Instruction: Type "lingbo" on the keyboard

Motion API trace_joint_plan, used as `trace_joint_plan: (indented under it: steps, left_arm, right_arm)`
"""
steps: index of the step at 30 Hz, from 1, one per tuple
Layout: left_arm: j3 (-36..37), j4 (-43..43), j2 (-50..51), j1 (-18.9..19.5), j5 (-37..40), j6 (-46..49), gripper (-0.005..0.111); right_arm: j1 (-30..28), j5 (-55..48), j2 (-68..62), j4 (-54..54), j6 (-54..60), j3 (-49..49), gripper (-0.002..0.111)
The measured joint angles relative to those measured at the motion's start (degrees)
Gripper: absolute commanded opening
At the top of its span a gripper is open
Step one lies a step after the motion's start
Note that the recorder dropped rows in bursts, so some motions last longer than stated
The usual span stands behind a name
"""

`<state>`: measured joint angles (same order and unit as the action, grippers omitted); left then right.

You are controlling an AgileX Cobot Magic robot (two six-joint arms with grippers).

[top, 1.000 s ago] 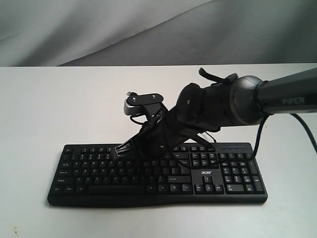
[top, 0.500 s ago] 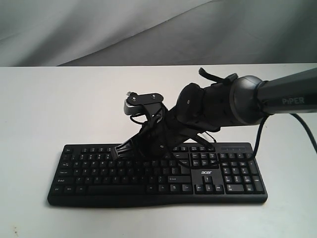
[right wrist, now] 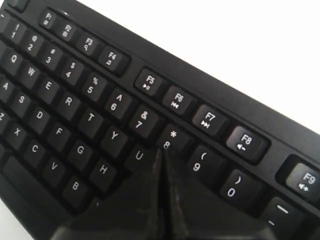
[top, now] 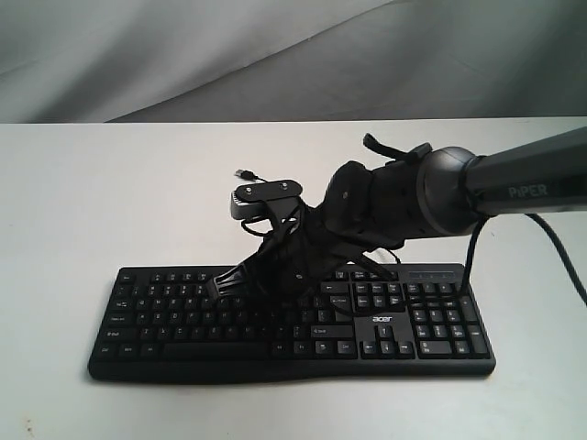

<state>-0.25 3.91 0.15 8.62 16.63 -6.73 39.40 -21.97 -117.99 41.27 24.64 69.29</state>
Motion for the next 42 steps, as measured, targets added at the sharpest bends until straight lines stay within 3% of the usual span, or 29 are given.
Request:
trace_joint_plan:
  steps: [10, 21, 42]
  left_arm:
    - [0.0, 0.0, 0.0, 0.0, 0.0, 0.0, 0.001]
    - [0.0, 0.0, 0.0, 0.0, 0.0, 0.0, 0.001]
    - [0.0, 0.0, 0.0, 0.0, 0.0, 0.0, 0.001]
  right_arm:
    - [0.3, -1.7, 2.8, 0.2, 0.0, 0.0, 0.000]
    - [5.0, -2.7, 2.8, 0.2, 0.0, 0.0, 0.000]
    - [5.1, -2.6, 2.2, 0.2, 0.0, 0.0, 0.000]
